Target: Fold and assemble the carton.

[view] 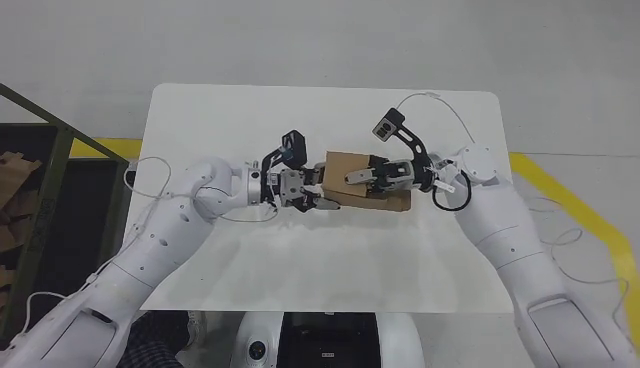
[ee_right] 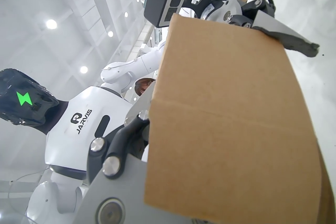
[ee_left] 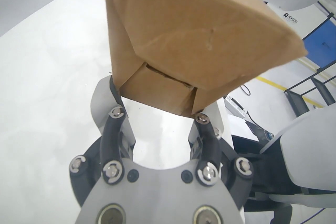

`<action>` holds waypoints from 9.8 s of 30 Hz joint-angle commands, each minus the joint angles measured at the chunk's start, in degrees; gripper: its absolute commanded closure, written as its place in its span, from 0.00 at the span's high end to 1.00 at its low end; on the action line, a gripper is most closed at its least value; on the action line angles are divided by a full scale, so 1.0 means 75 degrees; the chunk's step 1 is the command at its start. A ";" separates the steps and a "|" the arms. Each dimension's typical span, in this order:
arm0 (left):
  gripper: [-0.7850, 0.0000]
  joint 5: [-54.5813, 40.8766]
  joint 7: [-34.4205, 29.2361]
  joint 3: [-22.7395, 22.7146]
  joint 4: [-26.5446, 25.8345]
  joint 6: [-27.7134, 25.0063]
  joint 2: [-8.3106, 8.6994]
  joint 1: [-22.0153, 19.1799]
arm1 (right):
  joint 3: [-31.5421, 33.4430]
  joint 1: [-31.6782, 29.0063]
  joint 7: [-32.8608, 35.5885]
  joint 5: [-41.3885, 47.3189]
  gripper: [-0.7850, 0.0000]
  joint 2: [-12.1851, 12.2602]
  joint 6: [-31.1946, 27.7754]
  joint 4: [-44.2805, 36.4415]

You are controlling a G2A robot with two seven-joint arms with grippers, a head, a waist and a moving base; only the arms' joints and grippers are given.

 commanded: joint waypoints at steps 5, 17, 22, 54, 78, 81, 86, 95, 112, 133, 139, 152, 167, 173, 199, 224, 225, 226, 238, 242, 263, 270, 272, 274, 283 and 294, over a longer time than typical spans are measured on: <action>1.00 -0.0868 -0.0154 -0.0294 0.0299 -0.0198 0.0087 0.0054 | 0.0121 0.0027 -0.0001 0.0040 0.00 0.0021 -0.0031 0.0078; 1.00 -0.2025 -0.0276 -0.0752 0.0167 0.0019 0.0197 0.0173 | 0.0048 -0.0080 0.0059 -0.0128 0.00 0.0059 0.0029 -0.0103; 1.00 -0.1959 -0.0423 -0.0571 0.0115 0.0360 0.0134 0.0100 | 0.0002 -0.0101 0.0059 -0.0105 0.00 0.0070 0.0029 -0.0273; 1.00 -0.0488 0.1122 -0.1083 -0.0899 -0.0418 0.0167 0.0726 | 0.0000 0.0075 0.0059 -0.0096 0.00 0.0124 0.0201 0.0126; 1.00 0.2294 0.3522 -0.0046 -0.0179 -0.0418 0.0090 0.0036 | -0.0539 0.0206 0.0004 -0.0540 0.00 0.0019 -0.0026 -0.0014; 1.00 0.2326 0.3519 -0.0005 -0.0195 -0.0418 0.0094 0.0030 | -0.0565 0.0207 -0.0006 -0.0556 0.00 0.0009 -0.0036 -0.0017; 0.98 0.2409 0.3556 0.0037 -0.0229 -0.0418 0.0107 0.0059 | -0.0611 0.0256 0.0019 -0.0637 0.00 -0.0003 -0.0011 0.0007; 0.50 0.2491 0.3578 0.0047 -0.0286 -0.0418 0.0169 0.0143 | -0.0634 0.0301 0.0056 -0.0679 0.00 -0.0007 0.0026 -0.0012; 0.40 0.2308 0.3489 -0.0029 -0.0181 -0.0418 0.0205 0.0209 | -0.0578 0.0385 -0.0046 -0.0512 0.64 -0.0037 -0.0076 0.0167; 0.40 0.2850 0.4230 -0.0866 0.0261 0.0432 0.0179 0.0257 | 0.1548 -0.0591 -0.1197 -0.2486 0.15 0.0782 -0.0417 -0.1549; 0.42 0.2796 0.4430 -0.0967 0.0423 0.0532 0.0127 0.0200 | 0.1570 -0.1270 -0.1431 -0.3141 0.00 0.0908 -0.0090 -0.2699; 0.41 0.2671 0.4203 -0.0969 0.0399 0.0333 0.0041 0.0214 | 0.1103 -0.1058 -0.2965 -0.4401 0.00 0.0859 -0.0190 -0.2809; 0.41 0.2714 0.4012 -0.0892 0.0169 0.0119 -0.0054 0.0317 | 0.0447 -0.0558 -0.3186 -0.4415 0.00 0.0724 -0.0471 -0.2396; 0.41 0.2785 0.3992 -0.0903 0.0279 0.0087 -0.0085 0.0331 | 0.1215 -0.0636 -0.3436 -0.4596 0.00 0.0916 -0.0475 -0.2224; 0.40 0.3169 0.4067 -0.1120 0.0006 -0.0079 -0.0143 0.0589 | 0.0214 -0.0239 -0.3436 -0.4511 0.00 0.0740 -0.0447 -0.2322; 0.33 0.3187 0.4369 -0.1539 -0.0132 -0.0216 -0.0172 0.0641 | 0.1754 -0.1278 -0.3493 -0.3962 0.00 0.1166 0.0321 -0.1559; 0.33 0.3179 0.4355 -0.1535 -0.0151 -0.0213 -0.0176 0.0645 | 0.1634 -0.1264 -0.3457 -0.3782 0.00 0.1129 0.0261 -0.1499; 0.34 0.3170 0.4341 -0.1529 -0.0167 -0.0210 -0.0181 0.0647 | 0.1511 -0.1242 -0.3416 -0.3622 0.00 0.1092 0.0207 -0.1449; 0.33 0.3539 0.4419 -0.1424 -0.0312 -0.0174 -0.0242 0.0686 | 0.0867 -0.0911 -0.2743 -0.2141 0.00 0.0836 -0.0438 -0.0921; 0.33 0.3656 0.4496 -0.1388 -0.0324 -0.0203 -0.0262 0.0689 | 0.0761 -0.0874 -0.2572 -0.1915 0.00 0.0796 -0.0495 -0.0830; 0.33 0.3994 0.4573 -0.1253 -0.0132 -0.0319 -0.0336 0.0656 | 0.0652 -0.0555 -0.3092 -0.2407 0.00 0.0744 -0.0523 -0.0520; 0.33 0.3645 0.4494 -0.1240 -0.0228 -0.0418 -0.0315 0.0729 | 0.0711 -0.0497 -0.3302 -0.2267 0.00 0.0725 -0.0527 -0.0315; 0.32 0.3419 0.4420 -0.1142 -0.0263 -0.0418 -0.0296 0.0757 | 0.0641 -0.0439 -0.3227 -0.2099 0.00 0.0685 -0.0583 -0.0299; 0.32 0.3181 0.4252 -0.1027 -0.0298 -0.0418 -0.0263 0.0747 | 0.0551 -0.0363 -0.3141 -0.1951 0.00 0.0639 -0.0648 -0.0233; 0.33 0.2703 0.3762 -0.0771 -0.0326 -0.0418 -0.0108 0.0634 | 0.0302 -0.0146 -0.2863 -0.1609 0.00 0.0498 -0.0933 0.0030; 0.33 0.2313 0.3600 -0.0570 -0.0284 -0.0418 0.0021 0.0482 | 0.0304 -0.0179 -0.2510 -0.1688 0.00 0.0506 -0.0975 -0.0161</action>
